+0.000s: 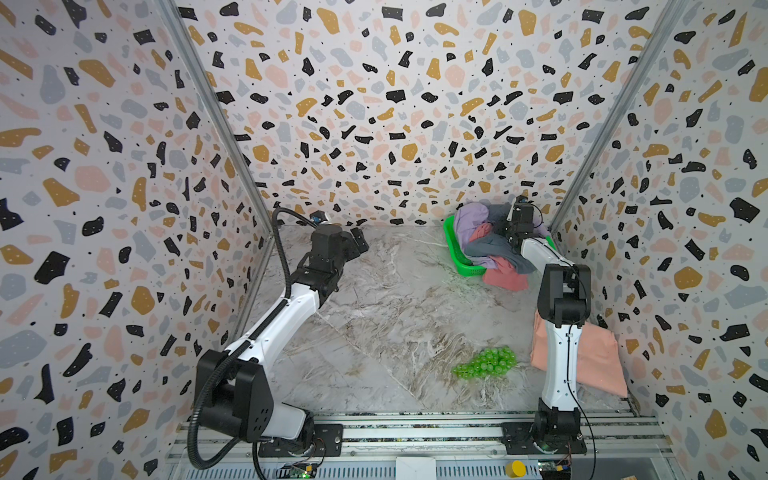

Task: Fold and stack the t-shirts
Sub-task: 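Lift the grey t-shirt from the basket with the right gripper onto the table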

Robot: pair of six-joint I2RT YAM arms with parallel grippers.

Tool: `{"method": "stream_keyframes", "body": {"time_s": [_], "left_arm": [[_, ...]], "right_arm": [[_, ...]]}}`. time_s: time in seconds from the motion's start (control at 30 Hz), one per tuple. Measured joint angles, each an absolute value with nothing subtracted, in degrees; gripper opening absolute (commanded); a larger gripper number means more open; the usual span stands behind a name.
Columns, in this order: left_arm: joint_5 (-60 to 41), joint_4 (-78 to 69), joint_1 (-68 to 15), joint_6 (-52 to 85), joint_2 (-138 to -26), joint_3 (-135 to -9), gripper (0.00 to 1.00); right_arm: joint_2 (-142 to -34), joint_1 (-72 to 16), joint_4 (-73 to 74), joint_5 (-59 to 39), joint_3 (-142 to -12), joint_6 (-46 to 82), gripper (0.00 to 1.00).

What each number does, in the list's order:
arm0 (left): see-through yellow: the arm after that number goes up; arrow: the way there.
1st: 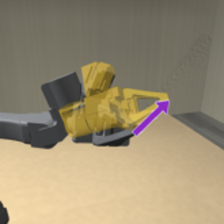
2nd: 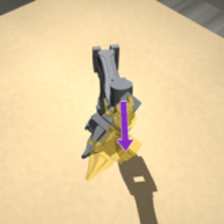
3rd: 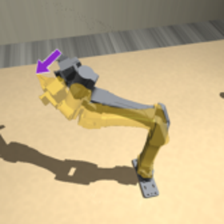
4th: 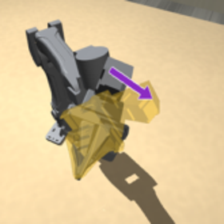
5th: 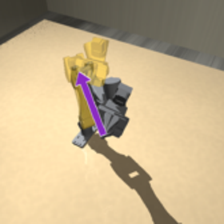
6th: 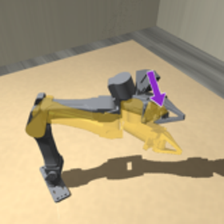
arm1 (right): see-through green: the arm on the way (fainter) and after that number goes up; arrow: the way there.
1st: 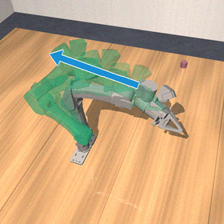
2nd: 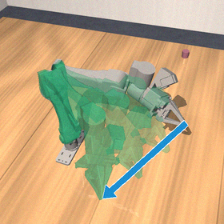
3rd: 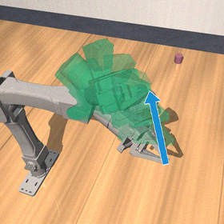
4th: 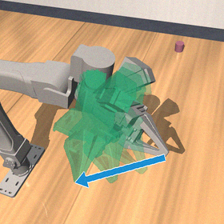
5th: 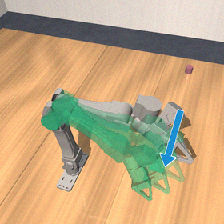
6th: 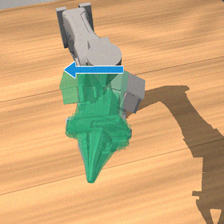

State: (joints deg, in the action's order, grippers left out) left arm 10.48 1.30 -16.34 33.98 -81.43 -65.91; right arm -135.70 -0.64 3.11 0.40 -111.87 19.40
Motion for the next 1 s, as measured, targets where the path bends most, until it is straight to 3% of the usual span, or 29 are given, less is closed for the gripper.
{"method": "stream_keyframes", "body": {"time_s": [0.17,0.37,0.67,1.0], "left_arm": [[10.83,1.21,-16.34,34.35,-81.32,-65.47,1.00],[9.80,1.10,-16.34,34.70,-81.32,-65.08,1.00],[6.44,1.04,-16.34,33.61,-81.62,-65.43,1.00],[4.73,0.32,-14.74,33.19,-80.79,-69.12,1.00]], "right_arm": [[-130.69,-0.82,4.34,2.00,-106.74,17.91,0.00],[-117.45,-0.62,6.39,2.37,-97.08,16.58,0.00],[-103.04,-1.67,5.56,-5.89,-98.00,15.59,0.00],[-101.82,-21.65,9.69,-22.68,-111.87,18.74,0.00]]}}
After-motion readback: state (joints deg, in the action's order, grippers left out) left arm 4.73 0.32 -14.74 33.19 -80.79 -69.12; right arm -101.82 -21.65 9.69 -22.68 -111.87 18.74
